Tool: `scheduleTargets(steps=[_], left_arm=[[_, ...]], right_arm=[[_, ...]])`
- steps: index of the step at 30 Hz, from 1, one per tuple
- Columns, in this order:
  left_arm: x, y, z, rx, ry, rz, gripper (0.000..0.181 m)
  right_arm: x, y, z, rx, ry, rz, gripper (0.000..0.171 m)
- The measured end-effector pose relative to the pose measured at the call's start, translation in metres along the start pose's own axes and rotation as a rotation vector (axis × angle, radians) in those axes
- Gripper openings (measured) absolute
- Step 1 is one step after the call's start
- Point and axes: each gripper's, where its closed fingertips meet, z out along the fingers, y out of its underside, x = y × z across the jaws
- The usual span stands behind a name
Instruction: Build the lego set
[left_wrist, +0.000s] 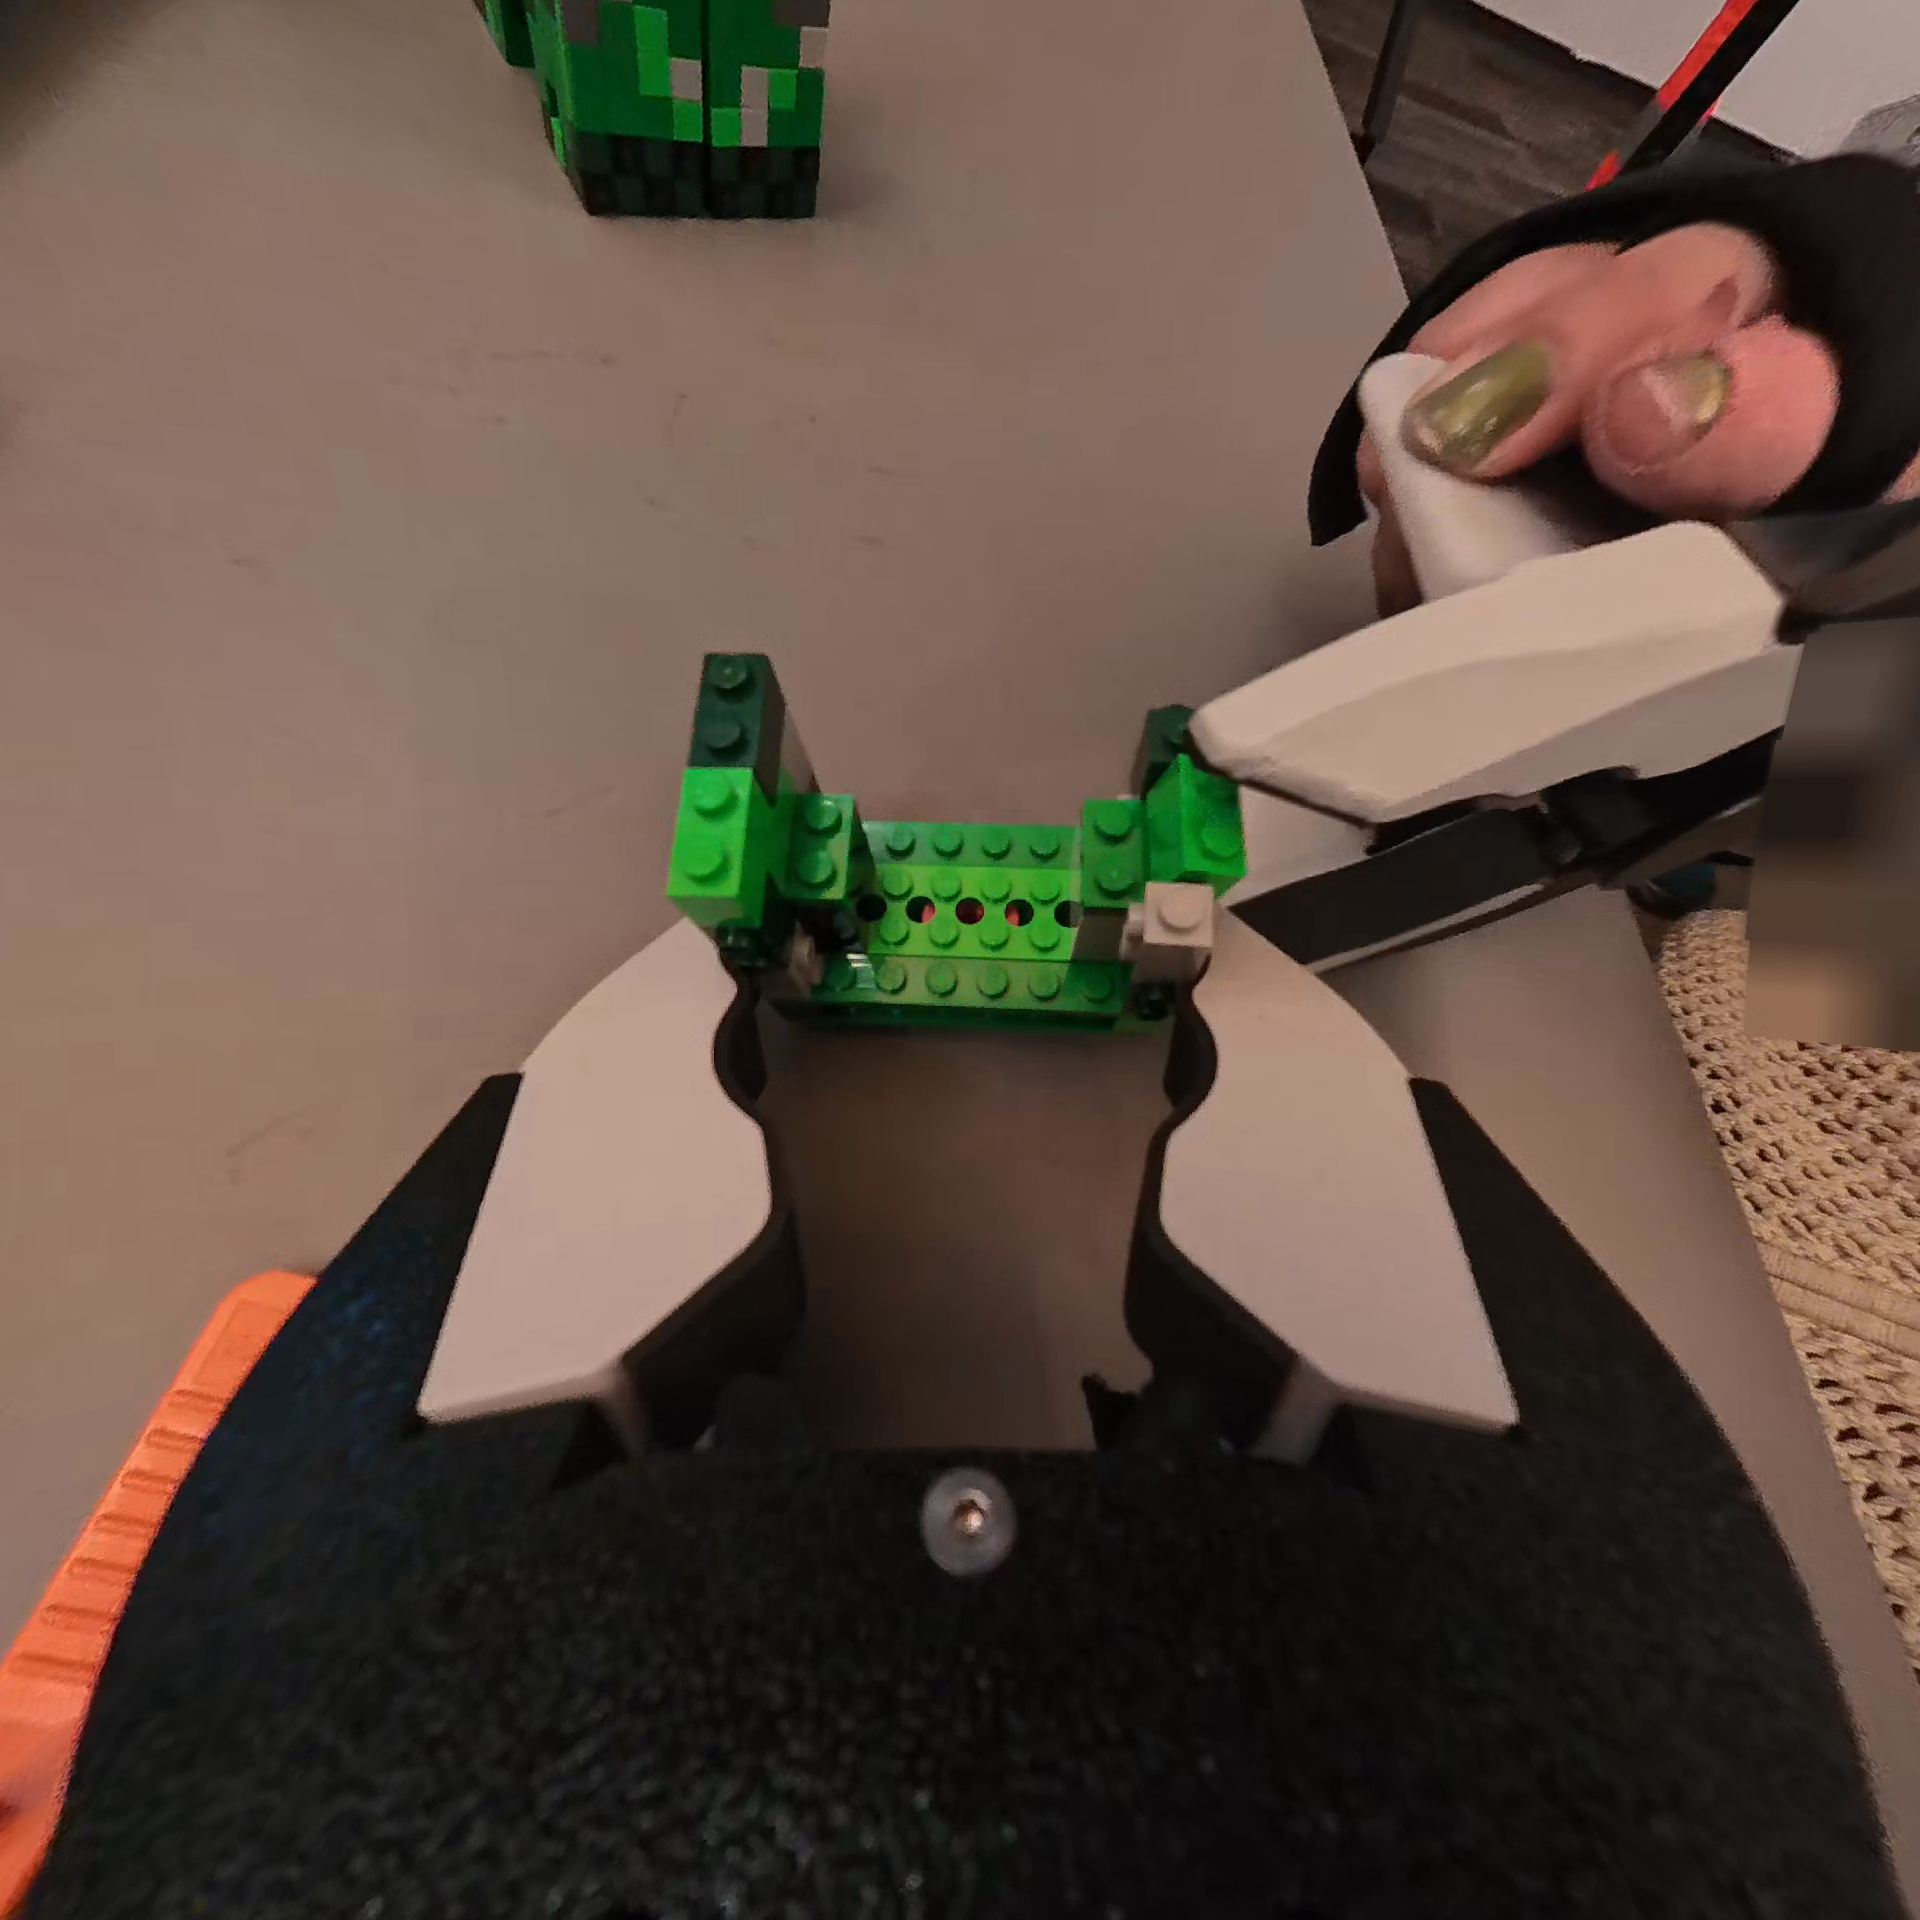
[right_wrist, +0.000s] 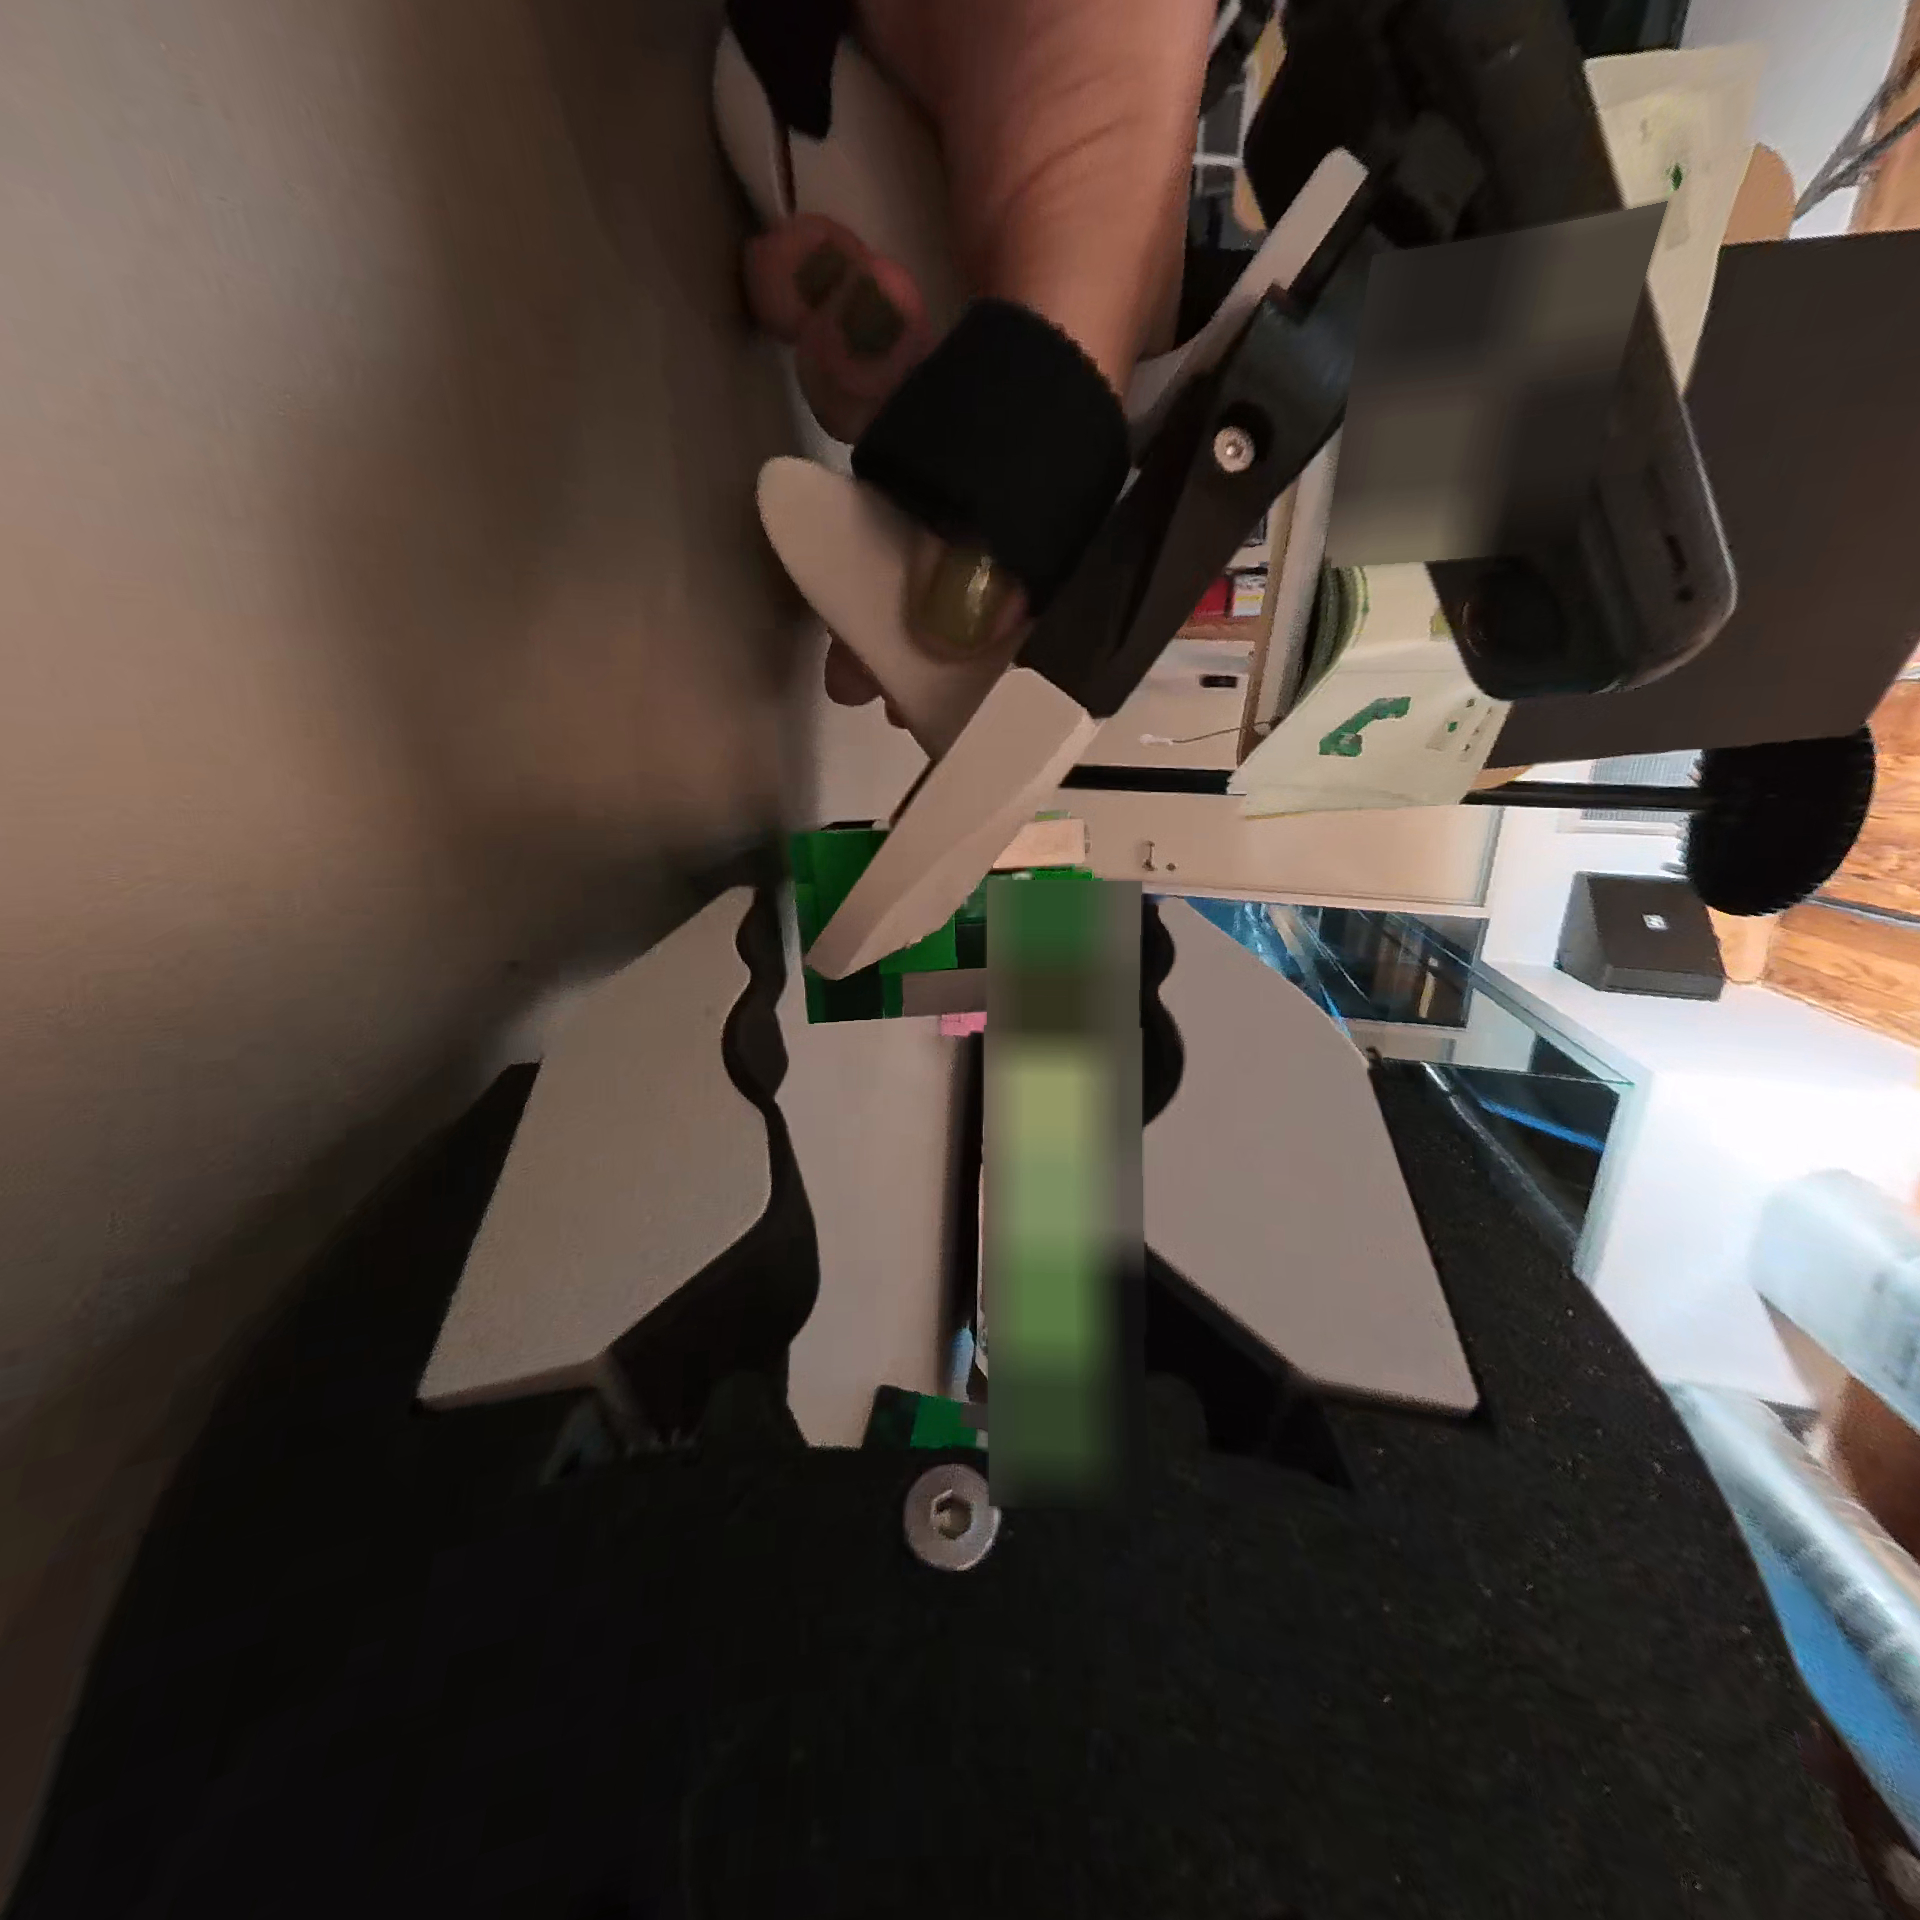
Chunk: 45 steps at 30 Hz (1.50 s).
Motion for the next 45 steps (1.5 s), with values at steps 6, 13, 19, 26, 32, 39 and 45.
scheduleTargets(steps=[6, 13, 19, 26, 32, 39, 45], left_arm=[[0.0008, 0.0013, 0.0013, -0.012, -0.005, 0.011, 0.076], [0.0005, 0.0027, 0.0022, -0.022, -0.013, 0.018, 0.076], [0.0012, 0.004, 0.0026, -0.031, -0.006, 0.02, 0.076], [0.0019, 0.0068, 0.0043, -0.054, -0.004, 0.023, 0.076], [0.0022, 0.006, 0.0036, -0.045, 0.009, -0.004, 0.076], [0.0008, 0.0057, 0.0037, -0.042, -0.002, -0.011, 0.076], [0.001, 0.0066, 0.0046, -0.051, -0.011, 0.003, 0.076]], right_arm=[[-0.0042, 0.0042, 0.0067, -0.027, -0.018, -0.044, 0.059], [-0.0065, 0.0055, 0.0073, -0.042, -0.022, -0.05, 0.059], [-0.0059, 0.0049, 0.0049, -0.046, 0.037, -0.088, 0.057], [-0.0094, 0.0055, 0.0044, -0.031, -0.02, -0.074, 0.057], [-0.0086, 0.005, 0.0052, -0.02, -0.053, -0.051, 0.057], [-0.0084, 0.0042, 0.0076, -0.019, -0.04, -0.037, 0.058], [-0.0093, -0.0011, 0.0105, -0.013, -0.02, -0.041, 0.06]])
